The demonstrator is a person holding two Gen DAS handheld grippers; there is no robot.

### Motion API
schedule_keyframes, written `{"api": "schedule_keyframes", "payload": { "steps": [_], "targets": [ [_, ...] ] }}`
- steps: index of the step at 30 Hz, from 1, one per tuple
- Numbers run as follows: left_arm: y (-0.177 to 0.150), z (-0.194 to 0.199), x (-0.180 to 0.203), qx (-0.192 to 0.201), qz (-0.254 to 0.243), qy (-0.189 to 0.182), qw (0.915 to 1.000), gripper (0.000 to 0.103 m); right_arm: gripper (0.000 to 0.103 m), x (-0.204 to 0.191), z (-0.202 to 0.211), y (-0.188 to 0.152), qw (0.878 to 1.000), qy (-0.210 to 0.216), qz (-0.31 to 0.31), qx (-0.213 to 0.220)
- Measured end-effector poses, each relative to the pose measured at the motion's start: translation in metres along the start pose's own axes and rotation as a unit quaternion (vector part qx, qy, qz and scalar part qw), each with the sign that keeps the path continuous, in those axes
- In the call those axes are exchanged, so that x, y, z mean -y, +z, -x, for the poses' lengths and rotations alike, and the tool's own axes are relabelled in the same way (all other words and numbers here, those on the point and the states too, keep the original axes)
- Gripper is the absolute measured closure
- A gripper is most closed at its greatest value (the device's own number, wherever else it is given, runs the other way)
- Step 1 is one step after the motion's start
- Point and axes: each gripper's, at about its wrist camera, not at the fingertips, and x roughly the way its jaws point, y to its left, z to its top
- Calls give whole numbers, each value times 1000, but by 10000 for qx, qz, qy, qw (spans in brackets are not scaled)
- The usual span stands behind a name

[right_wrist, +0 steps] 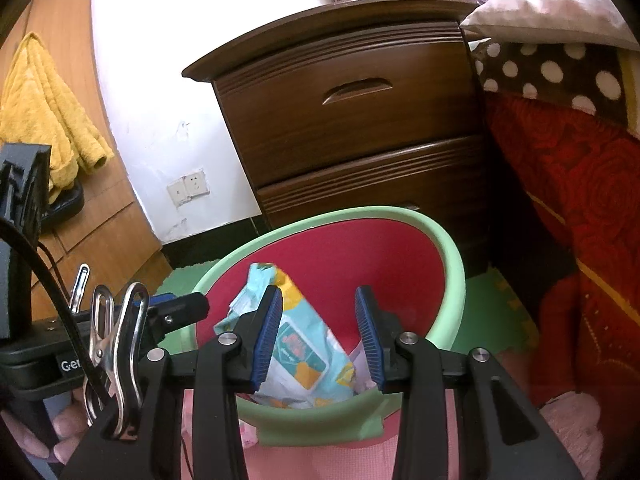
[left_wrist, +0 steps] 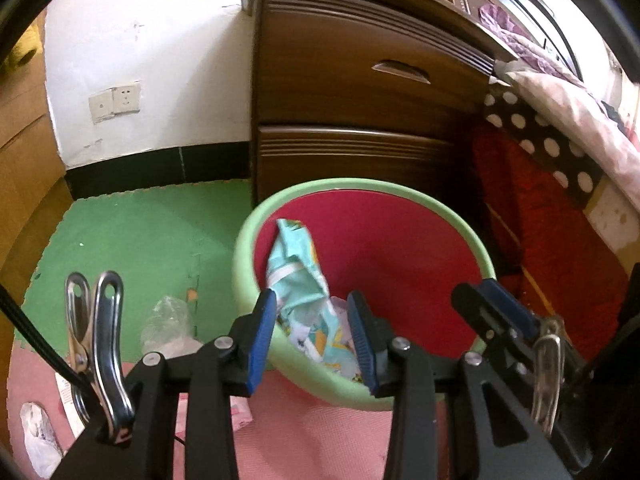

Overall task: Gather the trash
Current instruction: 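Withdraw the right tool and approach the pink sanitary pad pack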

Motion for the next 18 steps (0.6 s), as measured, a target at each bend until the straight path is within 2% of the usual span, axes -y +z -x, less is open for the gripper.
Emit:
{"api": "schedule_keyframes", "payload": {
  "steps": [7,18],
  "targets": [
    [-15,21,-32,94,94,336,9993,65,64,-9,-4,-9,9998,22,170,-80],
    [-71,46,-110,-34,682,923,9934,65,64,-44,4,-38,9972,197,698,-166]
  ]
}}
